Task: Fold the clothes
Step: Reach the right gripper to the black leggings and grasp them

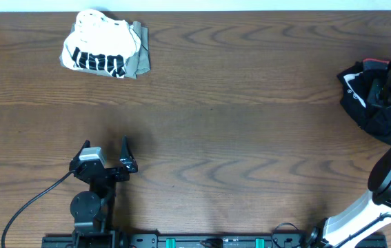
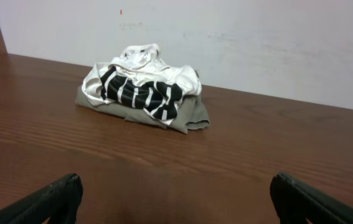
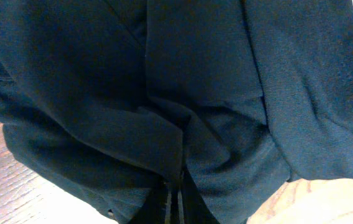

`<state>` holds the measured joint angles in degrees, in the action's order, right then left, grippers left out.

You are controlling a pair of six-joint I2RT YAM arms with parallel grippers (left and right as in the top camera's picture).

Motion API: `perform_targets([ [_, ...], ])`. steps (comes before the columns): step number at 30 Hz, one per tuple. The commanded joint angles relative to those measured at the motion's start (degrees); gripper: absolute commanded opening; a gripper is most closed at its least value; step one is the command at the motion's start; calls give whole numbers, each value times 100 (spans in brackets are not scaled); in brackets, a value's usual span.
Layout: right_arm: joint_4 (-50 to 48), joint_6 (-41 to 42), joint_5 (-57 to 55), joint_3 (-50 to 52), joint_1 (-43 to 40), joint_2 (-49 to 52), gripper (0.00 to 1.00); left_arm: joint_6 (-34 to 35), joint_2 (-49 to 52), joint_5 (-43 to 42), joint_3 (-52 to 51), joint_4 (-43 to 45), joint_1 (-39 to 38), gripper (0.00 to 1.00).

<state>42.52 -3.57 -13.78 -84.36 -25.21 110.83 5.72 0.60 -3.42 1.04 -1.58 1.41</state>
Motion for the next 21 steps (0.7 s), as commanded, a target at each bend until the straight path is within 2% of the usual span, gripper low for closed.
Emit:
perform_targets([
  [1, 11, 96, 391, -111, 2, -407, 1, -76, -37, 4, -81, -223, 17, 98],
  [13, -33, 380, 3346, -111, 380, -2118, 1, -76, -37, 4, -81, -223, 17, 98],
  [21, 42, 396, 4529, -109, 1134, -2415, 1, -76, -37, 4, -81, -223, 17, 98],
])
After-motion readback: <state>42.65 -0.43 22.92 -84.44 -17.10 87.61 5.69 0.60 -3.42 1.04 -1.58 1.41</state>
